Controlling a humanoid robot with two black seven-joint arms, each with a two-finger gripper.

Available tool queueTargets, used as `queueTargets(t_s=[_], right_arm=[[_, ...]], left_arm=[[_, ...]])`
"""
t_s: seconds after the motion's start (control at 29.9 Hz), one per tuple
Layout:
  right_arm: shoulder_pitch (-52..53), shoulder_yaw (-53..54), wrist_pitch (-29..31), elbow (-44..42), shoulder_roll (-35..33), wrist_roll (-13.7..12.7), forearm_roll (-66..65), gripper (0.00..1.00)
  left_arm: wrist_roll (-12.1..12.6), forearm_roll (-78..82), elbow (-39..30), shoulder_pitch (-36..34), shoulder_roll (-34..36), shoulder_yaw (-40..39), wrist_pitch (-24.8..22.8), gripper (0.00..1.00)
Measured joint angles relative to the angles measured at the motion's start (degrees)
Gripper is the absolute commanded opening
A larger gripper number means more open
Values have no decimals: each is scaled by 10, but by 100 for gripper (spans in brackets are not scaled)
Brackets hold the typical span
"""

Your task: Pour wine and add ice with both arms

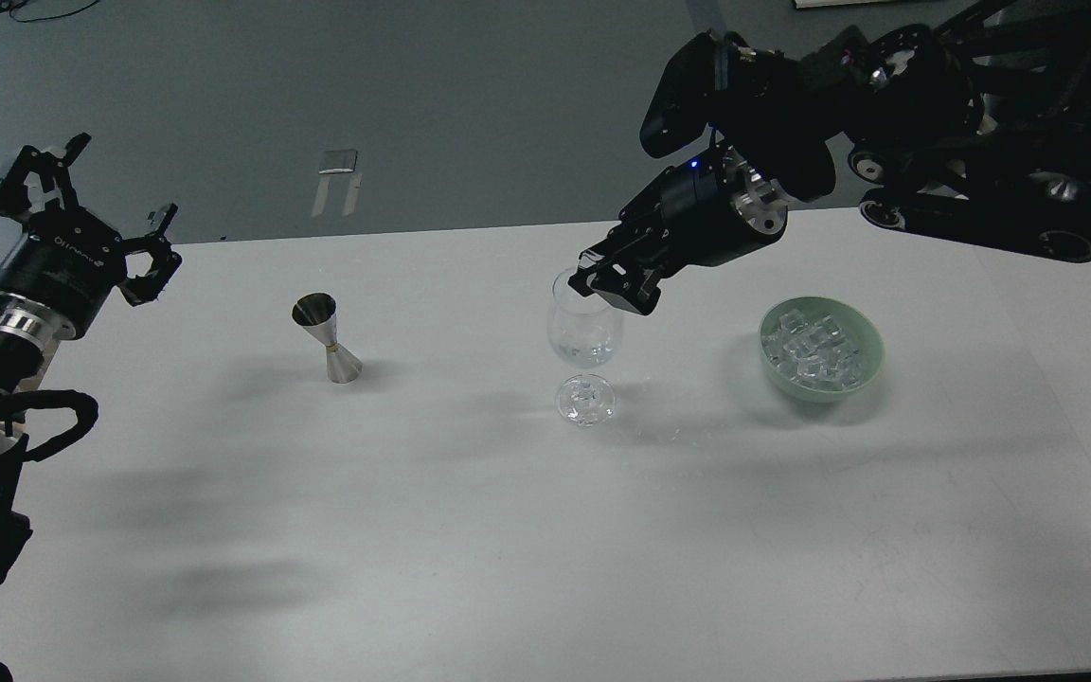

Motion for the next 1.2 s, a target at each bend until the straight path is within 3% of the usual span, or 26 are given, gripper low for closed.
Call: queueTargets(t_s=[0.8,1.04,1.2], right_arm=[[-13,-17,-5,-41,29,-5,14,13],[-13,-17,-5,-41,27,-5,15,28],[-13,-17,-5,-41,27,-5,15,33]], left_arm=[[0,0,-1,1,1,0,0,98],[0,0,-1,1,1,0,0,98],[0,0,-1,0,1,0,0,98]])
